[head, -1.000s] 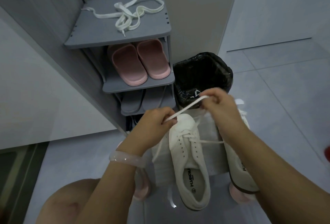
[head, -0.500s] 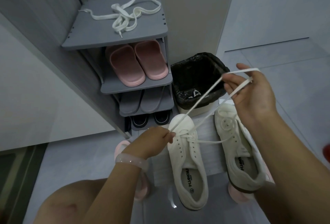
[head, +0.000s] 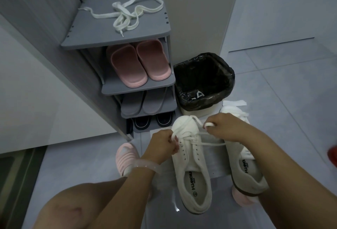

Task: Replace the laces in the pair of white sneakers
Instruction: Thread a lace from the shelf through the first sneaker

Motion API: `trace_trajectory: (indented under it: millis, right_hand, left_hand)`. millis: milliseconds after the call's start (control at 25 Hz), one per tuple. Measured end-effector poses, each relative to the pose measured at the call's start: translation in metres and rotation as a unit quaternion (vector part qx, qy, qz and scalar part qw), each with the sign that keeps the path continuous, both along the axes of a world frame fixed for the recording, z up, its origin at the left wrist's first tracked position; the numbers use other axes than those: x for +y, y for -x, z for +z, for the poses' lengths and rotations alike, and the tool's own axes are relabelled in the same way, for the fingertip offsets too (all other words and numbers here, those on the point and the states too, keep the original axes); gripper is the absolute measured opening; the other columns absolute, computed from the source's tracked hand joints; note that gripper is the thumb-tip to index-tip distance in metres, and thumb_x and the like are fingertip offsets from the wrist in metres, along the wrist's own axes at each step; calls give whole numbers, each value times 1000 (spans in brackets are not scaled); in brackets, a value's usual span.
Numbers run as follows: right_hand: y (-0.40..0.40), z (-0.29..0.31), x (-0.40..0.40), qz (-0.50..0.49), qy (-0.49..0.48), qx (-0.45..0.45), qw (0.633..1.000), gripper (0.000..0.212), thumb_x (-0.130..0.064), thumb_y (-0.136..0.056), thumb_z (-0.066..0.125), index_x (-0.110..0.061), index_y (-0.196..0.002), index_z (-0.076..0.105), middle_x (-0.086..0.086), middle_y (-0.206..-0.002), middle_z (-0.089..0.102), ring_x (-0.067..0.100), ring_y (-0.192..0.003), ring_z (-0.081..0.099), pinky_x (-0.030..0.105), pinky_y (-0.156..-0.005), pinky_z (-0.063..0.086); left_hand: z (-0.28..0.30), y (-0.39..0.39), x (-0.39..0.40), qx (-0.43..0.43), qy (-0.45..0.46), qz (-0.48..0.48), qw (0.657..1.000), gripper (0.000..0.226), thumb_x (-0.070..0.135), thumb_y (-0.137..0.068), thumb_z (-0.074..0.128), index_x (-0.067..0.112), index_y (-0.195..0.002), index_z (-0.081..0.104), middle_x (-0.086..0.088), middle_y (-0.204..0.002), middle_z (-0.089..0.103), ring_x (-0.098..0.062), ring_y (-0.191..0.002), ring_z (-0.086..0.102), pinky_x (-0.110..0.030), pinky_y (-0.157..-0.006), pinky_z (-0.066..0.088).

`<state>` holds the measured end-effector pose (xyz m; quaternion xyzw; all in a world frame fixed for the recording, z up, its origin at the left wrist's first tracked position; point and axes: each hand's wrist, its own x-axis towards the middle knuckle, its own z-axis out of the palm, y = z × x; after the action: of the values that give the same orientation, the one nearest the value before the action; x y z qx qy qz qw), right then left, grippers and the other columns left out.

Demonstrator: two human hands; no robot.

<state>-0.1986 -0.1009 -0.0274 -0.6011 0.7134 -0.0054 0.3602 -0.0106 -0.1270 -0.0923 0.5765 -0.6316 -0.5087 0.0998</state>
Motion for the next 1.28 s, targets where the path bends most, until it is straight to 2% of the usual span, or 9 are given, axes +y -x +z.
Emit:
trace_trajectory:
  millis: [160, 280, 400, 600, 720, 840, 920, 1120, 1280]
  right_hand:
    - [-6, -12, 2, 19, 26, 56, 998, 54, -15, -88, 51, -27, -139, 38, 8, -135, 43, 26, -122, 43, 29, -92, 38]
    - [-13, -22, -1, -15, 145, 88, 985, 42, -15, -88, 49, -20, -130, 51, 8, -131, 46, 27, -119, 44, 34, -94, 42]
    - [-26, -31, 3, 41, 206, 103, 972, 33, -16, -92, 45, -19, -120, 60, 5, -126, 48, 24, -114, 46, 31, -94, 41]
    - [-46, -62, 15, 116, 114, 74, 984, 34, -19, -94, 41, -22, -122, 61, 10, -117, 48, 25, -112, 46, 31, -89, 43]
    - [-43, -81, 13, 41, 98, -36, 994, 32, -21, -91, 50, -25, -119, 63, 11, -111, 50, 24, -107, 51, 24, -85, 38]
    - [-45, -89, 12, -2, 99, -66, 993, 29, -25, -87, 57, -28, -115, 66, 9, -112, 55, 24, -108, 53, 24, -87, 41]
    - [-48, -94, 11, -39, 99, -66, 992, 26, -26, -85, 60, -26, -110, 69, 9, -114, 57, 24, -108, 53, 29, -91, 43]
    - [-54, -102, 7, -77, 104, -66, 989, 16, -22, -87, 55, -19, -91, 70, 12, -105, 58, 29, -99, 58, 32, -83, 46]
    - [-45, -95, 3, -126, 119, -90, 981, 19, -10, -89, 51, -18, -76, 62, 13, -100, 61, 23, -86, 58, 24, -74, 42]
  left_hand:
    - [-11, 2, 0, -79, 109, -16, 991, 16, 0, -83, 53, 4, -68, 60, -4, -65, 56, -17, -63, 54, -29, -62, 47]
    - [-14, 1, -1, -137, 186, -56, 971, 33, 3, -82, 52, 16, -54, 43, 7, -57, 41, -11, -58, 42, -22, -58, 27]
    - [-16, 3, -3, -172, 238, -103, 950, 15, 4, -84, 48, 4, -72, 58, -1, -64, 49, -22, -71, 53, -21, -60, 26]
    - [-14, 12, 3, -219, 286, -166, 918, 16, 7, -89, 43, 2, -88, 58, -13, -92, 62, -27, -90, 57, -24, -65, 28]
    - [-18, 11, 3, -145, 229, -94, 958, 17, 8, -86, 50, 8, -69, 53, -7, -74, 59, -23, -75, 55, -18, -58, 26]
    - [-25, 7, 4, -40, 47, 71, 996, 33, 7, -83, 61, 17, -57, 44, 2, -58, 48, -12, -57, 47, -12, -59, 41]
    - [-29, 5, 4, 44, -79, 155, 984, 27, 4, -81, 63, 12, -60, 49, -5, -57, 52, -16, -56, 50, -33, -73, 50]
    - [-13, 9, 4, 56, -131, 61, 988, 12, 20, -84, 65, 19, -74, 58, 2, -65, 57, -9, -62, 53, -22, -61, 48]
    - [-14, 7, 4, -29, -87, 52, 994, 17, 19, -80, 64, 16, -72, 48, -4, -77, 57, -16, -71, 56, -33, -77, 52]
